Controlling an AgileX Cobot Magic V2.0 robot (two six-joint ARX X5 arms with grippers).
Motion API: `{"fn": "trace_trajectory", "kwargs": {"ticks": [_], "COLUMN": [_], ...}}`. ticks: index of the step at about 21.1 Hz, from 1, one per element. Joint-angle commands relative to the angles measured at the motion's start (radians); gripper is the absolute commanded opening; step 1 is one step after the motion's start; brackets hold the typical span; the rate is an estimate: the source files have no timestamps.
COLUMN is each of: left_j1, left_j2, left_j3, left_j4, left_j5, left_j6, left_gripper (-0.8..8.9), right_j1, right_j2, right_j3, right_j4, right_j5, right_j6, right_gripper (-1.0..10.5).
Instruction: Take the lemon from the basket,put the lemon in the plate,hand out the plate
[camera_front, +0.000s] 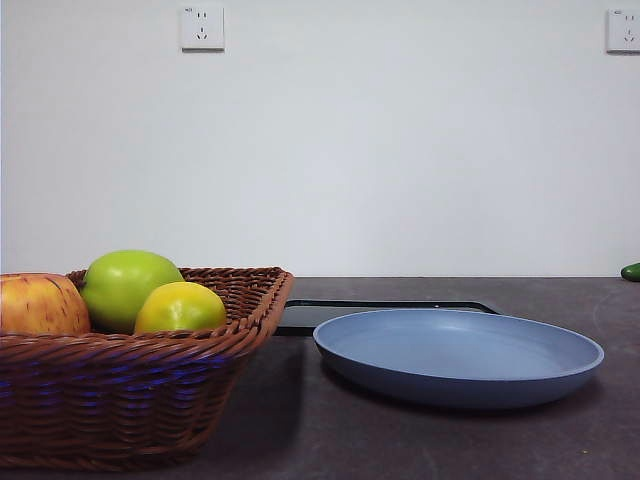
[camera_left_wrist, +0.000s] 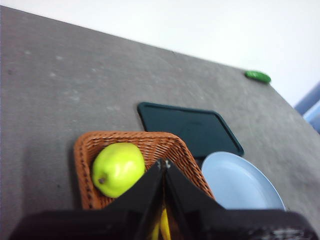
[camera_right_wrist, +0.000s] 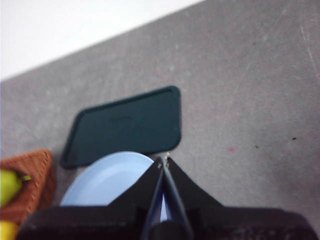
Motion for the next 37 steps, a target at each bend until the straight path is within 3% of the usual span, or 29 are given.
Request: {"fn": "trace_trajectory", "kwargs": {"ticks": [1,4,7,9,12,15,18,19,29,31,34,37], "left_j1": [-0.011,-0.029,-0.056,-0.083,-0.127,-0.160,-0.170,-0.170,-0.171,-0.171,-0.171,-0.170], "left_j2": [0.069,0.146,0.252,0.321,0.377,0.384,0.384,0.384,0.384,0.384,0.384,0.384], "left_j3": [0.072,0.145,0.241,0.300,0.339,0.339,0.339,0.339,0.339,0.339,0.339,0.339], "left_j4": [-0.029,-0.099,-0.245,-0.342,-0.391,-0.390,-0.382,-0.383,-0.394,-0.394,-0.390,-0.389], "left_j5": [0.037,0.064,0.093,0.096,0.096,0.096,0.095,0.095,0.096,0.096,0.096,0.096], "left_j6": [0.075,0.108,0.180,0.233,0.245,0.245,0.231,0.226,0.225,0.225,0.225,0.225], "left_gripper": [0.07,0.07,0.07,0.06,0.07,0.44,2.75,2.95,2.99,2.99,2.99,2.99], "right_j1": [0.002,0.002,0.002,0.002,0.002,0.014,0.028,0.031,0.043,0.049,0.057,0.065], "right_j2": [0.080,0.166,0.264,0.331,0.428,0.509,0.602,0.635,0.986,1.029,1.074,1.091], "right_j3": [0.079,0.140,0.185,0.190,0.190,0.190,0.190,0.190,0.190,0.190,0.190,0.190], "right_j4": [-0.059,-0.127,-0.188,-0.209,-0.228,-0.227,-0.203,-0.188,0.001,0.024,0.061,0.091], "right_j5": [-0.002,-0.031,-0.130,-0.193,-0.260,-0.258,-0.255,-0.255,-0.264,-0.267,-0.340,-0.338], "right_j6": [-0.093,-0.151,-0.204,-0.211,-0.210,-0.206,-0.207,-0.206,-0.206,-0.205,-0.202,-0.181], "right_gripper": [0.0,0.0,0.0,0.2,1.1,2.2,2.5,2.5,2.5,2.5,2.3,1.6]}}
